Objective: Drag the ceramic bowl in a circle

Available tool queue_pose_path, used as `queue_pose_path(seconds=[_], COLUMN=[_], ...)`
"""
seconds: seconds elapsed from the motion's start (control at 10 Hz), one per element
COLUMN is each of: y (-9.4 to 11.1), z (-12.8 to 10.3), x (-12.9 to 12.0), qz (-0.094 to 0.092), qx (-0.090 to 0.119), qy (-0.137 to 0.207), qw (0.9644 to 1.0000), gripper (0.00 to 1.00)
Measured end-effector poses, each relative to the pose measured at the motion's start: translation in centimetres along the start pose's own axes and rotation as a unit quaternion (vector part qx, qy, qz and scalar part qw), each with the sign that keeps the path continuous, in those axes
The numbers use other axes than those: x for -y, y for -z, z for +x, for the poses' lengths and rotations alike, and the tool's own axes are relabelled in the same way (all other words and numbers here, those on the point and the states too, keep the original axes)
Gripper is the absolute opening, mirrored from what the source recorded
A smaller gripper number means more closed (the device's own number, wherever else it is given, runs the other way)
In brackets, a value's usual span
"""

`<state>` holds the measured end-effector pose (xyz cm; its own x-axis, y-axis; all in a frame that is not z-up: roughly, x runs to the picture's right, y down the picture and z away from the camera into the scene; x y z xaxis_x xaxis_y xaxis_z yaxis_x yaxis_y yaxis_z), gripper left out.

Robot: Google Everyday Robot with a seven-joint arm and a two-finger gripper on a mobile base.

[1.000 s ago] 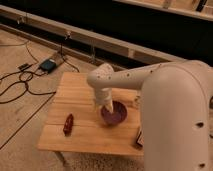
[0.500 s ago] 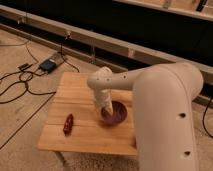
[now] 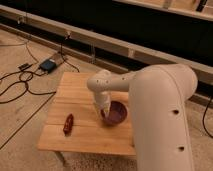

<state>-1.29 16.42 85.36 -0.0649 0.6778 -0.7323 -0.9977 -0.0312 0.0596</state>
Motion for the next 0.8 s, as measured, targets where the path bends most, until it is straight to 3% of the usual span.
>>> queue_pose_path(seconds=[0.3, 0.8], y=[-0.1, 2.1], z=[0.4, -1.7], x=[0.8, 2.0], qz=[0.002, 0.019], qx=[-0.006, 0.013], qy=[-0.006, 0.000], qw=[1.0000, 0.9997], gripper=[0.00, 0.00])
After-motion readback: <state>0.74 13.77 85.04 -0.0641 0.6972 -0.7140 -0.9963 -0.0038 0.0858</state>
